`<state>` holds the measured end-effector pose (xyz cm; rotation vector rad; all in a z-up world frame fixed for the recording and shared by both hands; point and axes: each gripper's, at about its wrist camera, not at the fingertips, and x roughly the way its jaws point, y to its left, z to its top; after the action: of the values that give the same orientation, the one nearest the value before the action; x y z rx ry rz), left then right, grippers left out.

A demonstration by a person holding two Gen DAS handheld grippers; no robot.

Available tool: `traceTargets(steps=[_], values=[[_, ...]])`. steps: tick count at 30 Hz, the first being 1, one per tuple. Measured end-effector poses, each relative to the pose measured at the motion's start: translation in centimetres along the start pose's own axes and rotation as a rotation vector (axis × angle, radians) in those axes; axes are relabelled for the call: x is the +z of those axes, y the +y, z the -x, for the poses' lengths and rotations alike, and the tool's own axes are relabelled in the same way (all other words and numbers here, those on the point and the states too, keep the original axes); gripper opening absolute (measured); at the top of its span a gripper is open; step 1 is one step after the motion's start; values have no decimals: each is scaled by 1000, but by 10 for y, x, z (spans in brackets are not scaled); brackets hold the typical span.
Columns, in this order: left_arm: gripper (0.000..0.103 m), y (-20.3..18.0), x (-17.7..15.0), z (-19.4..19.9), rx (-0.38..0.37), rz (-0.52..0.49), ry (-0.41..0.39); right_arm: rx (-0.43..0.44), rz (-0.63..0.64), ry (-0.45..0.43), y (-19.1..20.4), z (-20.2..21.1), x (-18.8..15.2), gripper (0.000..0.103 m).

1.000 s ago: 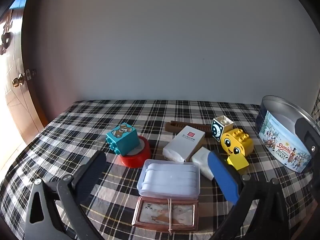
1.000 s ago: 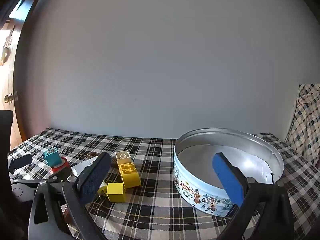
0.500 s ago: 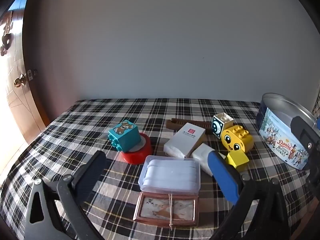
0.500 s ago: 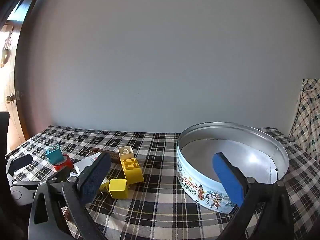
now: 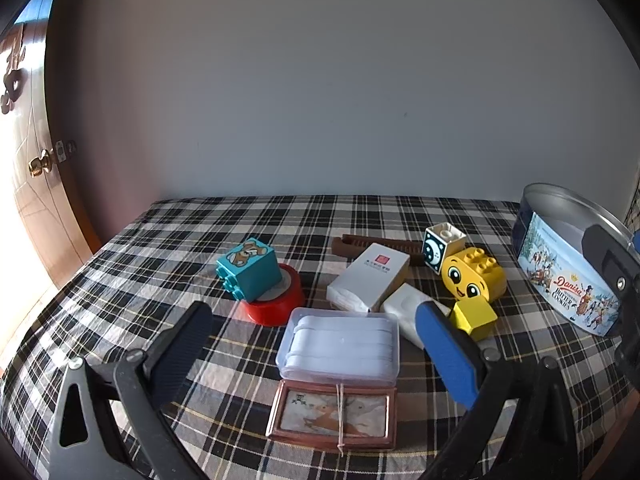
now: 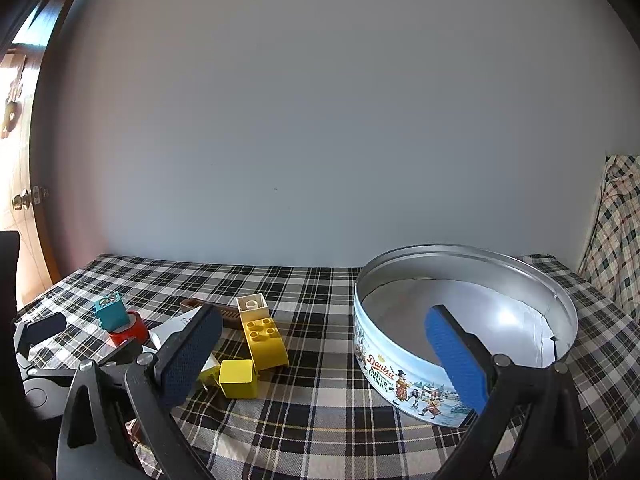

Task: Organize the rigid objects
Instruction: 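Grasp the brown string-tied picture frame with left tool while right tool reaches the clear box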

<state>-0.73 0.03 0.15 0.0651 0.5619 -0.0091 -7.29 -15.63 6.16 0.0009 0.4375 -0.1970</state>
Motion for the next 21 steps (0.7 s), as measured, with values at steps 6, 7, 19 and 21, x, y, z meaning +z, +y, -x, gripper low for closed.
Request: traceTargets(steps=[6, 7, 19, 21], values=[[103, 3, -6, 2, -19, 13, 31, 14, -4, 10, -3, -4, 1, 103], [103, 4, -7, 2, -24, 16, 45, 14, -4, 12, -3, -4, 1, 102], [102, 51, -40, 10, -95, 75, 201, 37, -18, 71, -5, -8, 0, 101], [102, 48, -40, 6, -117, 79, 212, 41, -20, 84, -5, -10, -1, 101]])
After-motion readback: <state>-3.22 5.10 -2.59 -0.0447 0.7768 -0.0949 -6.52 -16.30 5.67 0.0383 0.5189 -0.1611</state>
